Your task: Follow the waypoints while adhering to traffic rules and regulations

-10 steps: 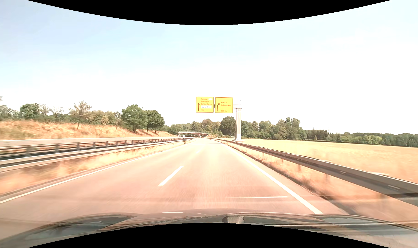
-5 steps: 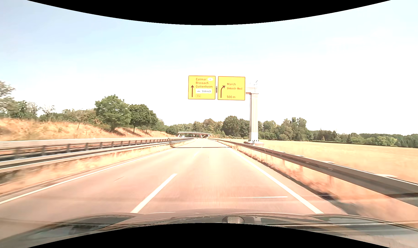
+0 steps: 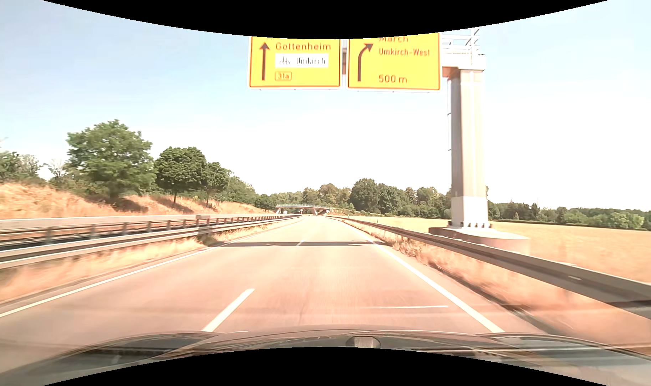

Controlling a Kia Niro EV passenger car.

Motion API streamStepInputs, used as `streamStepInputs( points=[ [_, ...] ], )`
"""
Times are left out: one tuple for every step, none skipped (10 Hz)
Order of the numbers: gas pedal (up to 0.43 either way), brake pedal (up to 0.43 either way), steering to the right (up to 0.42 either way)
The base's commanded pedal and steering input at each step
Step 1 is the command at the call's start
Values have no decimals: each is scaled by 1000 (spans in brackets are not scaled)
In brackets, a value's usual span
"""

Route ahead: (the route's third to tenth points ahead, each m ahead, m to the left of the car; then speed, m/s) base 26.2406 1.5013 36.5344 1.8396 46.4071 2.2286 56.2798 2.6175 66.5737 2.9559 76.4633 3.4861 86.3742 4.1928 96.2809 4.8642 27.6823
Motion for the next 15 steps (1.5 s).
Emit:
streamStepInputs(
  points=[
    [0, 0, -5],
    [0, 0, -5],
    [0, 0, -5],
    [0, 0, -5],
    [0, 0, -5],
    [0, 0, -5],
    [0, 0, -5],
    [0, 0, -5],
    [0, 0, -5],
    [0, 0, -5],
    [0, 0, -5],
    [0, 0, -5],
    [0, 0, -5],
    [0, 0, -6],
    [0, 0, -5]
  ],
)
